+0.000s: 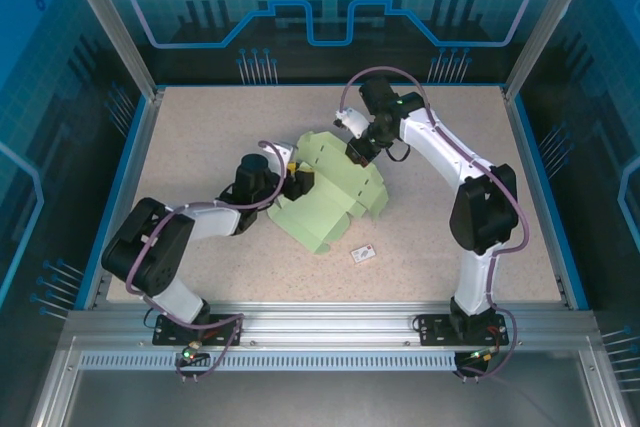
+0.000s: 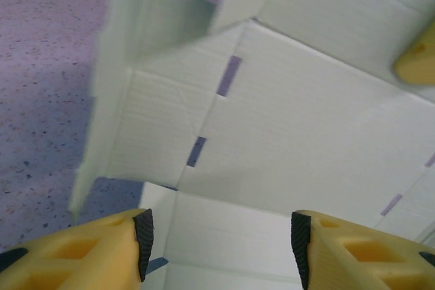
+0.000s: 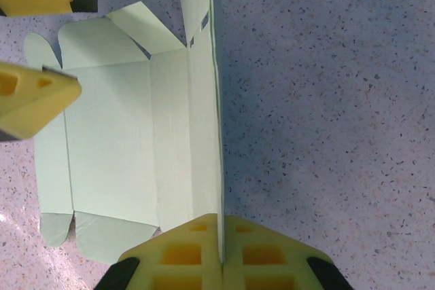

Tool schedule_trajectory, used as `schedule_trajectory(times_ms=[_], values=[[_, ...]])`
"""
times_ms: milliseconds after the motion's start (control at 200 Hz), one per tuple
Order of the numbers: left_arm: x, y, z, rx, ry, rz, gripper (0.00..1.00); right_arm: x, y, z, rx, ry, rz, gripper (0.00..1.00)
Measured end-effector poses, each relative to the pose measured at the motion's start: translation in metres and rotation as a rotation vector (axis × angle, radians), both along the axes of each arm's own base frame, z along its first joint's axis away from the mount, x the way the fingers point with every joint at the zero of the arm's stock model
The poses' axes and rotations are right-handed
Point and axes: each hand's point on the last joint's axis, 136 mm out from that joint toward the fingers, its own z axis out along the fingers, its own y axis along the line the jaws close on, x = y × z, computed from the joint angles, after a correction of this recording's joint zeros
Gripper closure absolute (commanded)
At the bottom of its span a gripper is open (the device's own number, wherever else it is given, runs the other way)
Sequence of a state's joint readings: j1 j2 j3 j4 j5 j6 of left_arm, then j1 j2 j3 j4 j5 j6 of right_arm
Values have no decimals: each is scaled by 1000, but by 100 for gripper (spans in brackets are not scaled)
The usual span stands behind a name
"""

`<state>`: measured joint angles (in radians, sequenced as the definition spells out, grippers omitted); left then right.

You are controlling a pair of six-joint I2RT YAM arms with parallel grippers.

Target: Fold the paper box

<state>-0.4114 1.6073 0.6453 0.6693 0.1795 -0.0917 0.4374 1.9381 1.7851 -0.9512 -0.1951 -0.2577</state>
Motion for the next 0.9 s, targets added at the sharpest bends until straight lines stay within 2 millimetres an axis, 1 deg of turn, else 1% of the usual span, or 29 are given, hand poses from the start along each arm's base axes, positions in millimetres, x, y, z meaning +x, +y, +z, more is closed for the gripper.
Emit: schedule_trajectory(times_ms=[75, 150, 340, 530, 590, 685, 775, 900], values=[[-5, -6, -5, 40, -2, -33, 41, 0, 0, 0, -1, 2, 0, 100], [-5, -11, -6, 71, -8, -55, 41, 0, 0, 0, -1, 2, 0, 100], [16, -11, 0, 150, -53, -34, 41, -1, 0, 0, -3, 8, 1, 100], [31, -3, -12, 222, -38, -1, 41, -2, 0, 0, 0, 10, 2, 100], [33, 1, -16, 234, -28, 7, 44, -2, 0, 0, 1, 10, 2, 100], [33, 3, -23, 243, -11, 7, 52, -2, 0, 0, 3, 11, 3, 100], [30, -1, -24, 230, -1, -15, 59, -2, 1, 0, 3, 10, 3, 100], [25, -8, -23, 204, 5, -61, 64, -1, 1, 0, 4, 10, 3, 100]])
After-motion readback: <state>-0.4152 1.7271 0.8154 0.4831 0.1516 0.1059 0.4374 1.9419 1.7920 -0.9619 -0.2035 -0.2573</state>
